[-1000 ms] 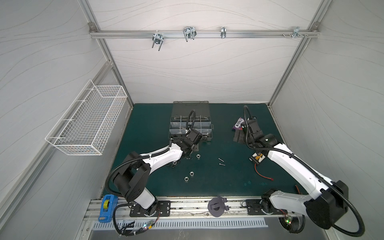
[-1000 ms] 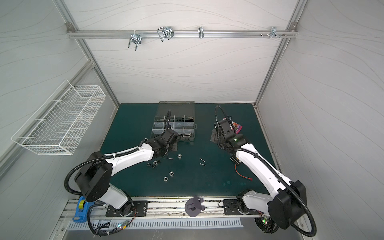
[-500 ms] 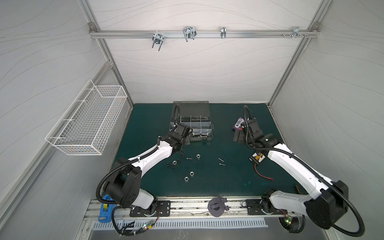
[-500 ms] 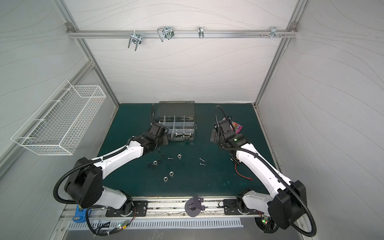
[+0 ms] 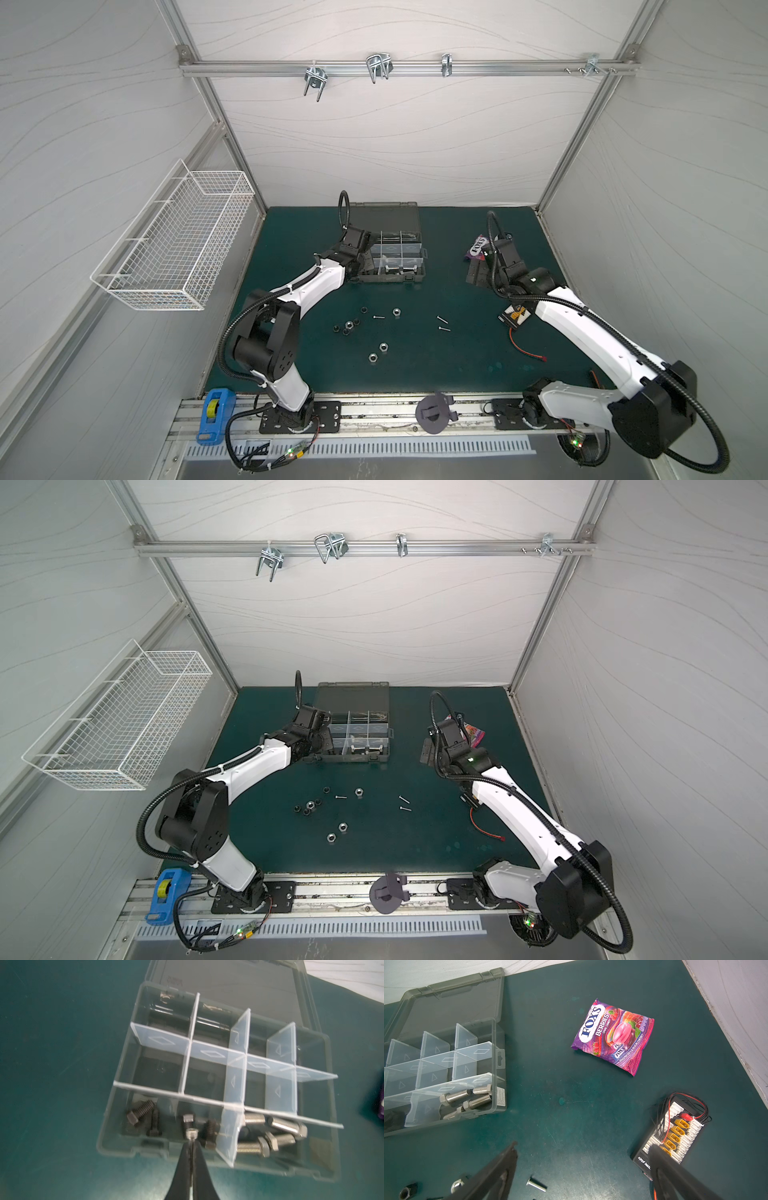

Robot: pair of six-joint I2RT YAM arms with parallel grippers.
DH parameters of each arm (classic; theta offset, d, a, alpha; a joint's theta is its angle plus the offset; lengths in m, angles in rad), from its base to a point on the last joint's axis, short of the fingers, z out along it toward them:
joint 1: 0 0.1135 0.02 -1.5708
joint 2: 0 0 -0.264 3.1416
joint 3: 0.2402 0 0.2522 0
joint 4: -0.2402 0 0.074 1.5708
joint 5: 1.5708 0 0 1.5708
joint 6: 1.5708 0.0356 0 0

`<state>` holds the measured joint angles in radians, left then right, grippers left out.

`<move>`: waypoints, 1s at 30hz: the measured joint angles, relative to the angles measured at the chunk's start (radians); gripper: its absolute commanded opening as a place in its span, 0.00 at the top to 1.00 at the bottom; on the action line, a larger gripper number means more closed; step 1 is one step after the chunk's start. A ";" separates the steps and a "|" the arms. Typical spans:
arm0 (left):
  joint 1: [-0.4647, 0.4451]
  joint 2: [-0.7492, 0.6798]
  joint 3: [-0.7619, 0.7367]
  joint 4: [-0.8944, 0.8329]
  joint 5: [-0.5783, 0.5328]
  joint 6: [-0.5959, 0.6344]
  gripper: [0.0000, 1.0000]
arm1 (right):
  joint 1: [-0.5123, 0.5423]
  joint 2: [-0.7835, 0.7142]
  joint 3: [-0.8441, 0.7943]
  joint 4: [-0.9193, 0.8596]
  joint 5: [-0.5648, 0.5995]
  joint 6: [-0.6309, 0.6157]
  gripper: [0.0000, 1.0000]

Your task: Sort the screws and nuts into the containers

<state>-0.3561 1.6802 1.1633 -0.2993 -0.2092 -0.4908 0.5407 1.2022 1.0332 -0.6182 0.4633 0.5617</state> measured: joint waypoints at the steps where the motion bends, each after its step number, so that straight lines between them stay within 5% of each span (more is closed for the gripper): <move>1: 0.009 0.020 0.019 -0.001 0.002 0.007 1.00 | 0.000 0.000 0.000 0.000 0.000 0.000 0.01; 30: 0.122 0.366 0.309 -0.061 0.050 0.087 0.99 | 0.000 0.024 0.015 -0.003 0.000 0.011 0.01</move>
<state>-0.2344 2.0460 1.4719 -0.3607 -0.1589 -0.4034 0.5407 1.2263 1.0481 -0.6212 0.4629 0.5724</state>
